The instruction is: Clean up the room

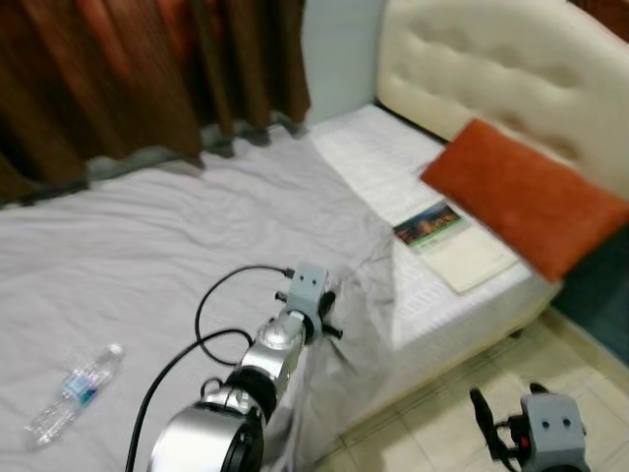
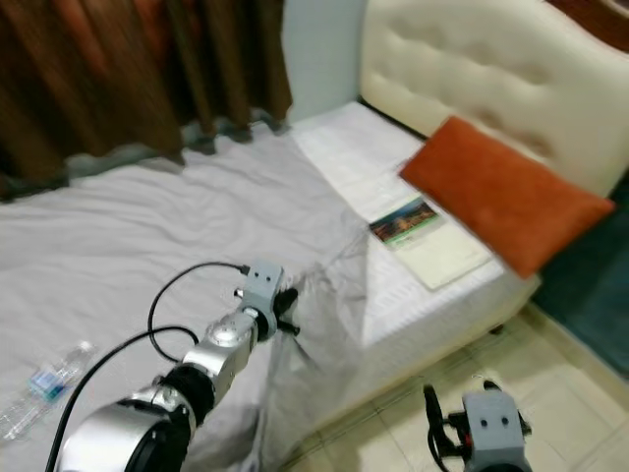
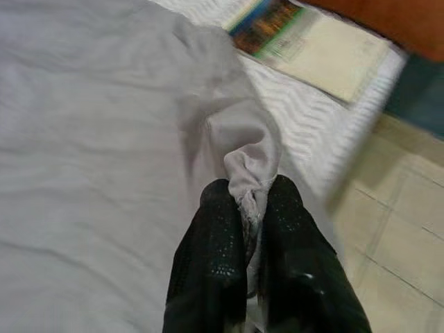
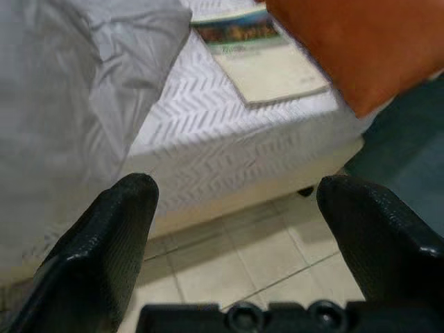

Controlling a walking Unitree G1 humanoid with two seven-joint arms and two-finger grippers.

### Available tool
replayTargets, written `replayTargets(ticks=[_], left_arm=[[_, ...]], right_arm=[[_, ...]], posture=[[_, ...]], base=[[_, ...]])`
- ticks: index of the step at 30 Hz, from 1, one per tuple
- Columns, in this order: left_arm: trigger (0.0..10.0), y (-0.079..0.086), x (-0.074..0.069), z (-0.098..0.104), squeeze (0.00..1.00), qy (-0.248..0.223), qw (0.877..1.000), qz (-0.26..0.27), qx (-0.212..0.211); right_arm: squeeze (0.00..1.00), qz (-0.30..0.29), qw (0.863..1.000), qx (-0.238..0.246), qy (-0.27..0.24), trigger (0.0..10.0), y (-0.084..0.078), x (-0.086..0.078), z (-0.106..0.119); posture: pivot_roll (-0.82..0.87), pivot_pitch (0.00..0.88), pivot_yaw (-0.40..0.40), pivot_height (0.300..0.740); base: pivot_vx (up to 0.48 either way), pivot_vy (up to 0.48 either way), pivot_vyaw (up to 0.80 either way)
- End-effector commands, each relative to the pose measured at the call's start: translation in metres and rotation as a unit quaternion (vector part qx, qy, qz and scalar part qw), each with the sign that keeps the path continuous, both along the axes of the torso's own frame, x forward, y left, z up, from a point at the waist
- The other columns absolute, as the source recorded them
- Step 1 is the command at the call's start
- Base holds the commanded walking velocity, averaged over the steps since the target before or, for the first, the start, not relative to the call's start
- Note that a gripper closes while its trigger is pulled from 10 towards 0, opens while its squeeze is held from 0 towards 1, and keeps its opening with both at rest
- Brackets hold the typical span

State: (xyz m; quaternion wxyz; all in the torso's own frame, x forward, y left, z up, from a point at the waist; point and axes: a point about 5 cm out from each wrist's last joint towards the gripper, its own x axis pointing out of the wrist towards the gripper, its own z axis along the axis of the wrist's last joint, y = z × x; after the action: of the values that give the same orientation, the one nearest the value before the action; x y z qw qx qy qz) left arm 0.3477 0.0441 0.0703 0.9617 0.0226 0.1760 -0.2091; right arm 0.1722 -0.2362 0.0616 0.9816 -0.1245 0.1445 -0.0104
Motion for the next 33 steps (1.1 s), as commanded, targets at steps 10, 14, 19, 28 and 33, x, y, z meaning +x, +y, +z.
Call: replayTargets(ticks=[10,14,19,28,33], left_arm=[[10.0,-0.024,-0.008,-0.002,0.00,0.006,1.000,-0.025,0.005],[10.0,-0.038,-0.015,-0.004,0.00,0.011,0.998,-0.053,0.011],[10.0,-0.052,-0.022,-0.005,0.00,0.017,0.997,-0.075,0.013],[10.0,-0.084,-0.044,-0.012,0.00,0.032,0.990,-0.135,0.019],[10.0,-0.114,-0.066,-0.013,0.00,0.037,0.979,-0.198,0.014]], right_arm=[[0.00,0.033,0.999,-0.008,-0.017,10.0,0.000,0.019,0.009],[0.00,0.042,0.999,-0.009,-0.015,10.0,0.003,0.020,0.007],[0.00,0.047,0.999,-0.008,-0.013,10.0,0.007,0.019,0.006],[0.00,0.050,0.999,-0.014,-0.008,10.0,0.011,0.011,0.002],[0.00,0.050,0.999,-0.017,-0.006,10.0,0.012,0.010,0.002]], posture=[[-0.36,0.093,-0.010,0.740],[-0.37,0.092,0.001,0.740],[-0.38,0.095,0.009,0.740],[-0.41,0.106,0.030,0.740],[-0.42,0.105,0.040,0.740]], base=[[0.000,-0.428,0.00],[0.000,-0.428,0.00],[0.000,-0.428,0.00],[0.000,-0.428,0.00],[0.082,-0.048,0.00]])
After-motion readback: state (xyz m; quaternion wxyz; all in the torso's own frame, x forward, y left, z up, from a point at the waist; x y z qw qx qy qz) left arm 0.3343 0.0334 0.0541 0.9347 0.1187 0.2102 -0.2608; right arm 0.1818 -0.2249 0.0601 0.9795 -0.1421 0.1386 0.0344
